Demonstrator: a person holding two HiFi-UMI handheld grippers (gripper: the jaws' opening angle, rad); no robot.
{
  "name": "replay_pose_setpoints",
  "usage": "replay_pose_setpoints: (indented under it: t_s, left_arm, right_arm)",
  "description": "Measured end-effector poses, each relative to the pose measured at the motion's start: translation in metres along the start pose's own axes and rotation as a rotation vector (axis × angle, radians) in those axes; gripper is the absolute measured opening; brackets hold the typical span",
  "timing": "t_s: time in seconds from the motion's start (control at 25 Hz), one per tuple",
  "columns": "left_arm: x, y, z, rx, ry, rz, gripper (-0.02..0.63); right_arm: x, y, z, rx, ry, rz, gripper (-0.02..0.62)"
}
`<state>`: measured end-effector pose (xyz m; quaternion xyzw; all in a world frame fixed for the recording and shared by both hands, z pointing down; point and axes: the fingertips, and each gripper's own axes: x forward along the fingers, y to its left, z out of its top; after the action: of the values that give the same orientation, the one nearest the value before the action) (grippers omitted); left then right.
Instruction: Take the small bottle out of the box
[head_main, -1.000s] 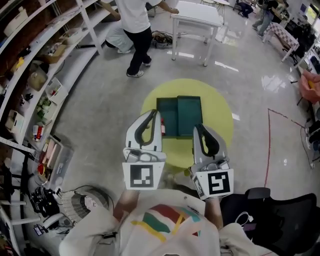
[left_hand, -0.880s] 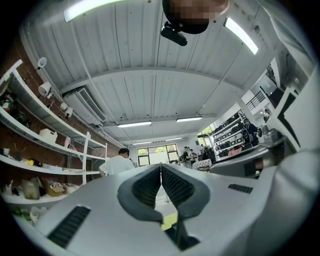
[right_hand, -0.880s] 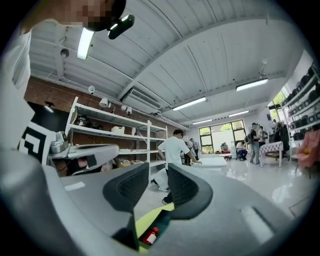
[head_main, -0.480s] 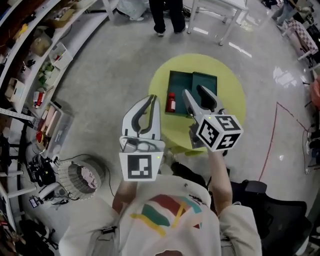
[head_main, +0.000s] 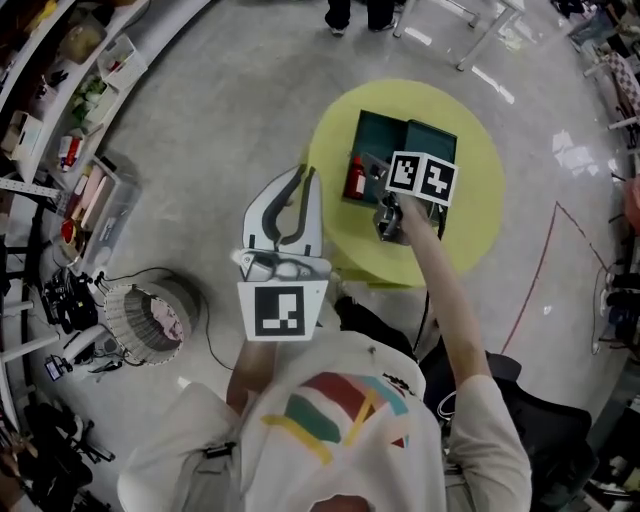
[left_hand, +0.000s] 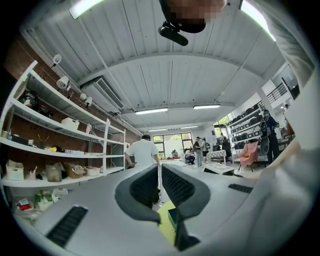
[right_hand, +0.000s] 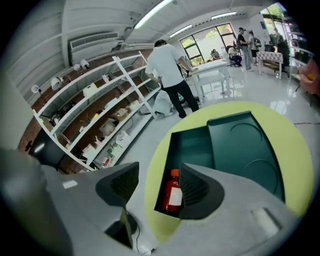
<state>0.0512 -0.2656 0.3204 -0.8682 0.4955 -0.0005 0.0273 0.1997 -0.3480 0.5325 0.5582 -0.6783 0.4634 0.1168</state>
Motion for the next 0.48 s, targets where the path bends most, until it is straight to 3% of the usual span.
replay_pose_setpoints:
  t_s: [0.28, 0.48]
  left_arm:
    - [-0.002, 0.02, -0.011, -0.032, 0.017, 0.042, 0.017]
    - [0.002, 0.023, -0.022, -0.034, 0.054, 0.006, 0.017]
  right_arm:
    - [0.041, -0.023, -0.044, -0.034, 0.223, -0.087, 0.238]
    - [0.06, -0.04, -0.064, -0.05, 0.326, -0.155, 0.244]
